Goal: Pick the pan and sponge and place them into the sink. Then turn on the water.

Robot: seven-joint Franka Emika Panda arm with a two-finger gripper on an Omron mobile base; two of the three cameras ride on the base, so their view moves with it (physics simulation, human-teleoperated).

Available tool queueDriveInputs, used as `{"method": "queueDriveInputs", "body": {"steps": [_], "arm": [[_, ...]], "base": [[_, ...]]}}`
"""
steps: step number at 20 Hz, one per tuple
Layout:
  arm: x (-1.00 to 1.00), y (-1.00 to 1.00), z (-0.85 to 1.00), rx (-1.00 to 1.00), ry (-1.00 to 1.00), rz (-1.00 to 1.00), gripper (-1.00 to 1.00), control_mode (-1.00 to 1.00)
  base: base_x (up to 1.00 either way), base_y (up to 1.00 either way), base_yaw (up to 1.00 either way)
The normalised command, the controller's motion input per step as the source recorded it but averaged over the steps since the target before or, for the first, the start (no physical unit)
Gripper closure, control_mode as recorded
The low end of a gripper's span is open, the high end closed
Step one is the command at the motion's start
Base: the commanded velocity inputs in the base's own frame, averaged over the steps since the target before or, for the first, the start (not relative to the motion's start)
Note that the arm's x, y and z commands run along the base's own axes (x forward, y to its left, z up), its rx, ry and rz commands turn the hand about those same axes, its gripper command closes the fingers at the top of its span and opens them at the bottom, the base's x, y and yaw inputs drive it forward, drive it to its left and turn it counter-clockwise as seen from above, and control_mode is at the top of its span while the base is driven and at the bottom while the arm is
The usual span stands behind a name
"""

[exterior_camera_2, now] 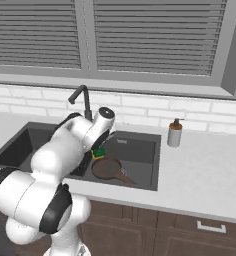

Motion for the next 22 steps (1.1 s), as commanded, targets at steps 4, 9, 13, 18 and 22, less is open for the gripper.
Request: {"method": "queueDriveInputs", "body": {"steps": [4,9,13,18,22], "arm": [[0.63,-0.11,-0.26,0.01,0.37,0.00,1.00,-1.00],[0.32,-0.44,-0.59,0.18,0.04,0.00,1.00,-1.00],[0.08,-0.26,-0.65,0.22,0.00,0.00,1.00,-1.00],[0.20,0.00,-0.52,0.07,0.00,0.00,1.00,-1.00],[0.22,0.00,-0.50,0.02,0.00,0.00,1.00,-1.00]], "base": [[0.00,0.00,0.00],[0.00,0.00,0.00],[0.00,0.00,0.00],[0.00,0.00,0.00],[0.00,0.00,0.00]]}}
